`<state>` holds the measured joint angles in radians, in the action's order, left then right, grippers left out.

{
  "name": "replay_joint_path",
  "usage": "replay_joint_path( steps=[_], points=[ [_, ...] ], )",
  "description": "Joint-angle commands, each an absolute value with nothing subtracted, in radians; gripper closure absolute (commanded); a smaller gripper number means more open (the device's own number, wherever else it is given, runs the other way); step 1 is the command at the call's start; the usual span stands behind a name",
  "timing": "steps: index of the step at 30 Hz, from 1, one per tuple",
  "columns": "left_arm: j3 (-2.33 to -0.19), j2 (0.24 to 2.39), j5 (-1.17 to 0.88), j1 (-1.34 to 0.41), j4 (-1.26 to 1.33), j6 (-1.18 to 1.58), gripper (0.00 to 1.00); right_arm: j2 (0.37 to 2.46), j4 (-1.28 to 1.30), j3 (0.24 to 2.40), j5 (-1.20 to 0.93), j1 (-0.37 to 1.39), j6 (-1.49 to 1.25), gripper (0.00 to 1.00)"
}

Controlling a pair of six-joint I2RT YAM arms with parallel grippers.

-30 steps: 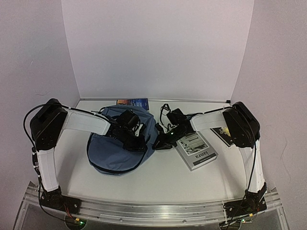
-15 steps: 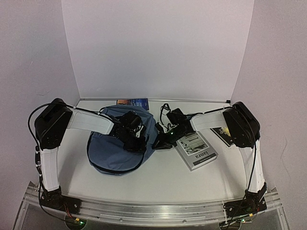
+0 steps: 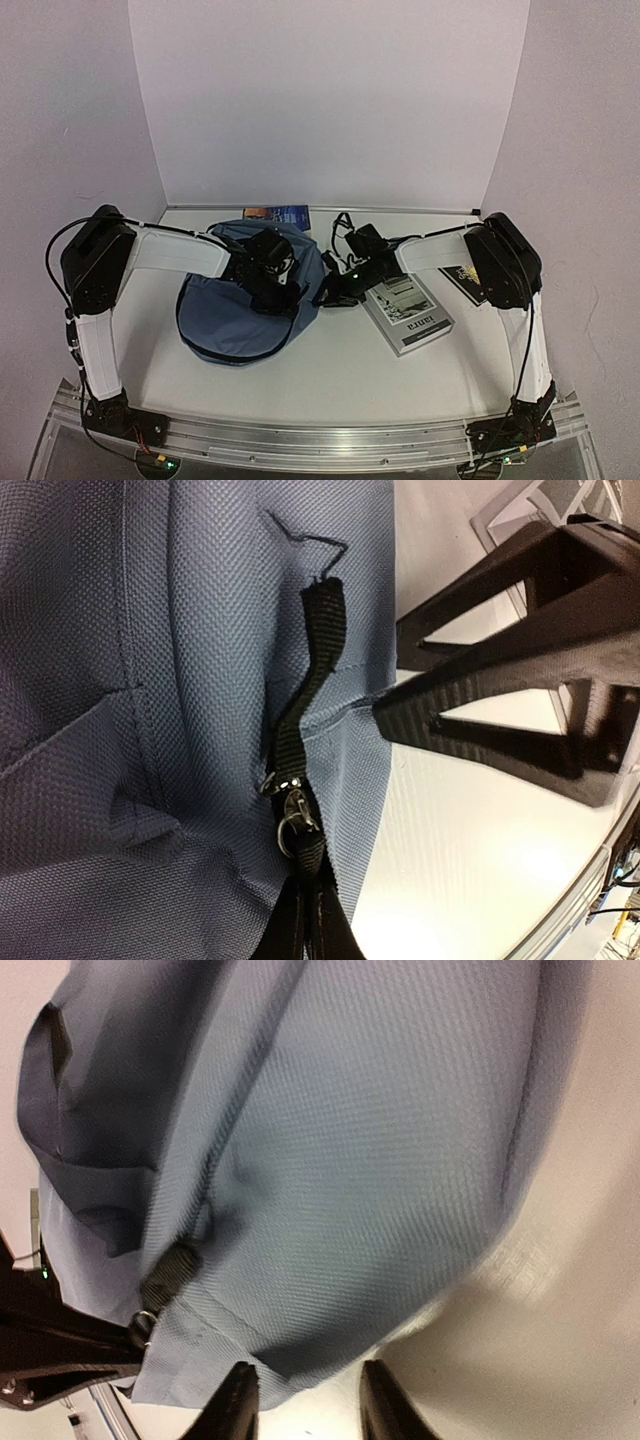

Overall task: Pack the student bag
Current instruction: Unzip the student bag at the center of the board.

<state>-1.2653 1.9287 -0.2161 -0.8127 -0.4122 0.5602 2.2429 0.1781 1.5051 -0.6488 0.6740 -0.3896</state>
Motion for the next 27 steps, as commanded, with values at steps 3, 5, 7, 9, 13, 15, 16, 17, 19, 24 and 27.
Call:
replay_joint_path(
  steps=[3, 5, 7, 9, 13, 15, 16, 17, 19, 24, 27],
  points=[
    [-1.22, 1.853, -0.245, -0.811, -0.383, 0.564, 1.0, 2.263, 0.232, 1.505, -0.706, 0.669, -0.379, 0.34],
    [-1.21, 1.846, -0.265, -0.811, -0.362, 0.564, 1.0, 2.247, 0.202, 1.501, -0.719, 0.669, -0.394, 0.15],
    [-1.2, 1.836, -0.285, -0.811, -0.334, 0.563, 1.0, 2.252, 0.188, 1.511, -0.713, 0.669, -0.411, 0.1],
    [-1.196, 1.827, -0.297, -0.811, -0.317, 0.561, 1.0, 2.273, 0.185, 1.531, -0.717, 0.669, -0.431, 0.09],
    [-1.185, 1.806, -0.327, -0.81, -0.29, 0.556, 1.0, 2.308, 0.148, 1.564, -0.722, 0.669, -0.487, 0.11],
    [-1.173, 1.786, -0.34, -0.81, -0.275, 0.557, 1.0, 2.315, 0.124, 1.575, -0.714, 0.669, -0.508, 0.11],
    [-1.166, 1.775, -0.345, -0.809, -0.269, 0.558, 1.0, 2.319, 0.116, 1.58, -0.713, 0.669, -0.517, 0.11],
    [-1.161, 1.767, -0.348, -0.809, -0.264, 0.558, 1.0, 2.324, 0.11, 1.587, -0.716, 0.669, -0.526, 0.12],
    [-1.156, 1.756, -0.352, -0.807, -0.262, 0.56, 1.0, 2.337, 0.098, 1.598, -0.729, 0.669, -0.545, 0.17],
    [-1.16, 1.75, -0.355, -0.805, -0.284, 0.57, 1.0, 2.335, 0.069, 1.589, -0.701, 0.659, -0.58, 0.6],
    [-1.156, 1.74, -0.346, -0.805, -0.312, 0.581, 1.0, 2.328, 0.064, 1.586, -0.666, 0.637, -0.591, 0.91]
  ],
)
